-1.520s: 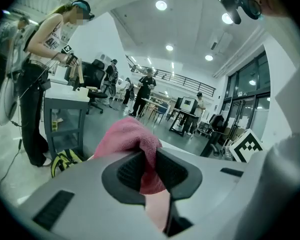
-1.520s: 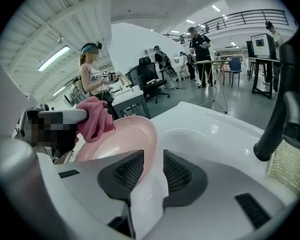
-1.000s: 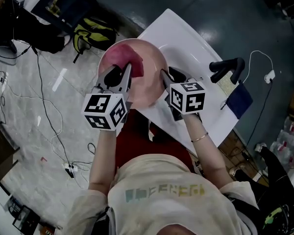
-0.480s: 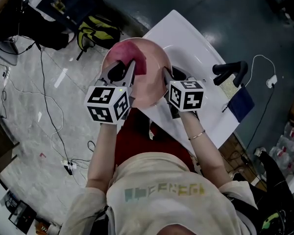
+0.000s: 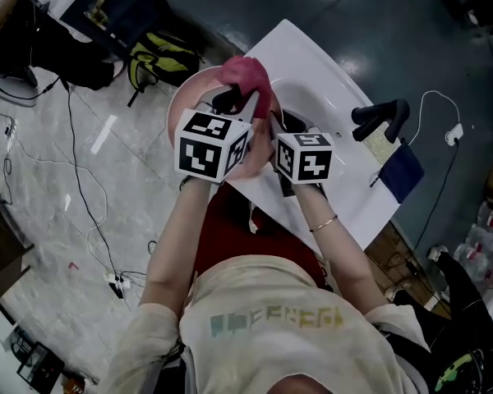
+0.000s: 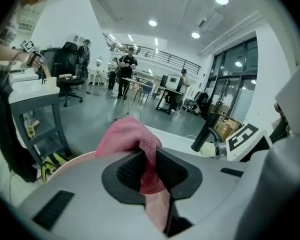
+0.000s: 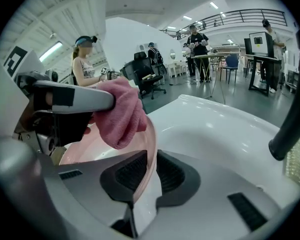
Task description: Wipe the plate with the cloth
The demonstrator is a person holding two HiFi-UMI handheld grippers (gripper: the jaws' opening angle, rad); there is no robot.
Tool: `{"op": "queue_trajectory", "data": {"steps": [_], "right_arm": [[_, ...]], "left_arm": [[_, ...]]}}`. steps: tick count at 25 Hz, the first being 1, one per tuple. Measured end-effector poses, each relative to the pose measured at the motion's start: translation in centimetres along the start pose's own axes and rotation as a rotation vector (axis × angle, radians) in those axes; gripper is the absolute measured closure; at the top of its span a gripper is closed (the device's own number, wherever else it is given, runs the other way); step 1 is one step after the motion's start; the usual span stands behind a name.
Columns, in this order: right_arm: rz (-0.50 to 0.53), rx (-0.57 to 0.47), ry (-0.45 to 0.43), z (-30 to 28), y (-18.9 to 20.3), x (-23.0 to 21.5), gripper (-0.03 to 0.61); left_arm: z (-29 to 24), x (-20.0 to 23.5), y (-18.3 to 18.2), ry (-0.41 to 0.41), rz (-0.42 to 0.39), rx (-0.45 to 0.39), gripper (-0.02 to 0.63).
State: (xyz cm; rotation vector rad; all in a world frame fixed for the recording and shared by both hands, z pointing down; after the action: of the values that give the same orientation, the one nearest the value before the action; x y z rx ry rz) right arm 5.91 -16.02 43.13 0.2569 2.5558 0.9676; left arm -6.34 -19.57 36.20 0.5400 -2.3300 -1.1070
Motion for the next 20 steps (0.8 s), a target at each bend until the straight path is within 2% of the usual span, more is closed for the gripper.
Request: {"op": "queue_trajectory", "data": {"steps": [7,13,20], "right_arm": [[0.010,-0.004,0.021,0.0,-0.2,0.1,0.495],[0.023,-0.004,0.025,-0.4,-0.3,0.0,0.495],[0.052,0.001,0.032,-0.6,-0.7,0.1,0.495]], "left_arm": [[-3.1,-0.9,1.4,-0.015,-0.123,0.130,0.546],[-3.6,0.6,2.7,-0.059,-0.148,0.192,0.546],[-2.8,3.1,2.9,-0.105,-0.117,0.211,0.546]]}}
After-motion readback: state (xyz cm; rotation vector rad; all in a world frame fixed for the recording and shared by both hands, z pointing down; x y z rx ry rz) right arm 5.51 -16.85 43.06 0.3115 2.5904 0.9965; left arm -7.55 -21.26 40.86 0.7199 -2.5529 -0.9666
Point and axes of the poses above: the fingertips, and each gripper's own axes: z backward along the fingers, x to its left, y out of its underside, the point moved 7 cm from there along z, backward along the fingers, and after that the axes turned 3 degrees about -y, right-handed, at the moved point
